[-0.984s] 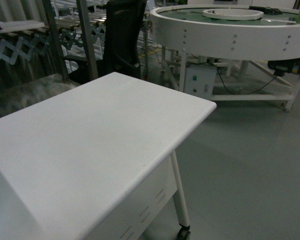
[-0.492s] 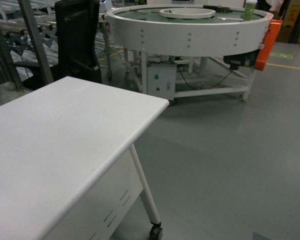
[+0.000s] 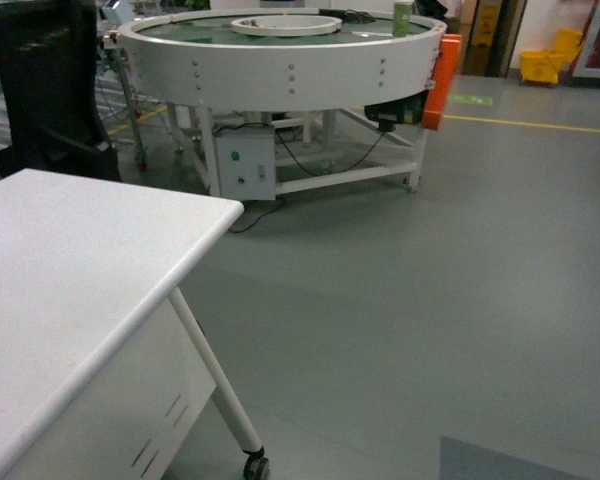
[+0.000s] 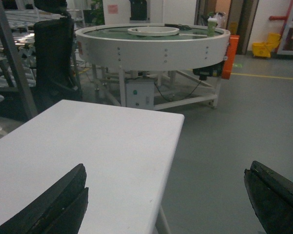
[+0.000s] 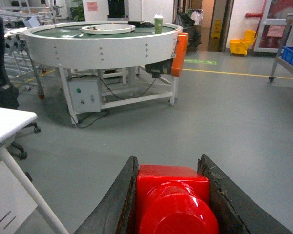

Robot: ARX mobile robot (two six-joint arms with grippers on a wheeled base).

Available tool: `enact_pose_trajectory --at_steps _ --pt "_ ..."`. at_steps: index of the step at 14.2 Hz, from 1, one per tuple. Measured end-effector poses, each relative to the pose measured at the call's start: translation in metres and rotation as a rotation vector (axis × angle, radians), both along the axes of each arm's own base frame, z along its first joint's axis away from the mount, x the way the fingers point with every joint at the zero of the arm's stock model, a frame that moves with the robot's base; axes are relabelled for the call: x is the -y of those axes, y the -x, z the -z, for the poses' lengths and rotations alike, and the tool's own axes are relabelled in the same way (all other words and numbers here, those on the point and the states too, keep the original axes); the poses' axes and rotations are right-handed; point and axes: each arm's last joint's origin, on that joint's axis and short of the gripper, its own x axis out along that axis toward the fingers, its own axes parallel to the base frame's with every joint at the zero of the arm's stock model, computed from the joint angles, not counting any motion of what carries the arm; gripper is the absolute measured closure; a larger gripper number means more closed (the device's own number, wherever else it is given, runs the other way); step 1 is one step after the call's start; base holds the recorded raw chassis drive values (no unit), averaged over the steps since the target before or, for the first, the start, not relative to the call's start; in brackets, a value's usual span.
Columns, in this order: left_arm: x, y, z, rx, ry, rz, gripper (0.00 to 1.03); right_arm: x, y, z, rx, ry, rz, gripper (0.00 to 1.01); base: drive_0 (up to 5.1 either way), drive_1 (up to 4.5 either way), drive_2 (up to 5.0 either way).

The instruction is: Pick red block from blue box to shelf

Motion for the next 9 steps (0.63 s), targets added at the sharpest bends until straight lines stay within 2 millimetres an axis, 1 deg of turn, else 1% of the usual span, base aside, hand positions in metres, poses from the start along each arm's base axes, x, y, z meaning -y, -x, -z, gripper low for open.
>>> enact_pose_trajectory --at_steps 9 --pt "0.0 0.0 0.0 0.0 0.0 0.0 0.05 0.0 0.0 -0.0001 0.001 0.0 0.0 0.72 -1.6 -1.56 -1.6"
